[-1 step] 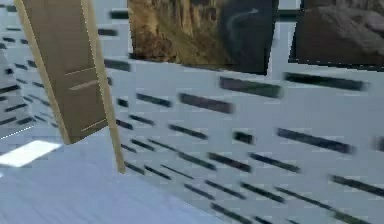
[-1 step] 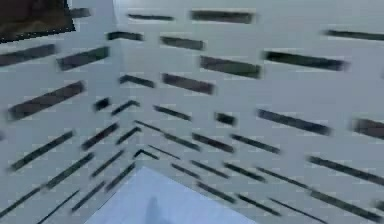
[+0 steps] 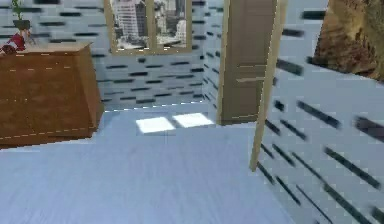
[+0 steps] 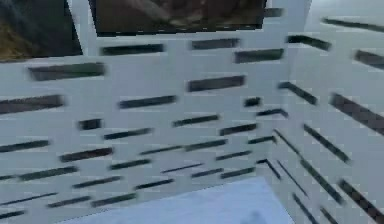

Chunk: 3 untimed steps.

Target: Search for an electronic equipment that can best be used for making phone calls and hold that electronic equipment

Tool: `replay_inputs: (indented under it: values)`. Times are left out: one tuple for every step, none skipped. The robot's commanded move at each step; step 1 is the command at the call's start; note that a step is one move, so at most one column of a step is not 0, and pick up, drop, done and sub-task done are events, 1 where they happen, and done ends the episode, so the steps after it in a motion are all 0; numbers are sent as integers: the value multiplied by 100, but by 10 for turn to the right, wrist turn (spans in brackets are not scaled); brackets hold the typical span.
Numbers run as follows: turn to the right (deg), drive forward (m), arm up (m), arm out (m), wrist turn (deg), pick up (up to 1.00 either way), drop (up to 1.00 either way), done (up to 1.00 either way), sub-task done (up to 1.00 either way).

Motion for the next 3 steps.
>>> replay_inputs:
  values:
    - [-450, 0, 0, 0, 0, 0, 0, 0, 0]
    - [-210, 0, 0, 0, 0, 0, 0, 0, 0]
    - [0, 100, 0, 0, 0, 0, 0, 0, 0]
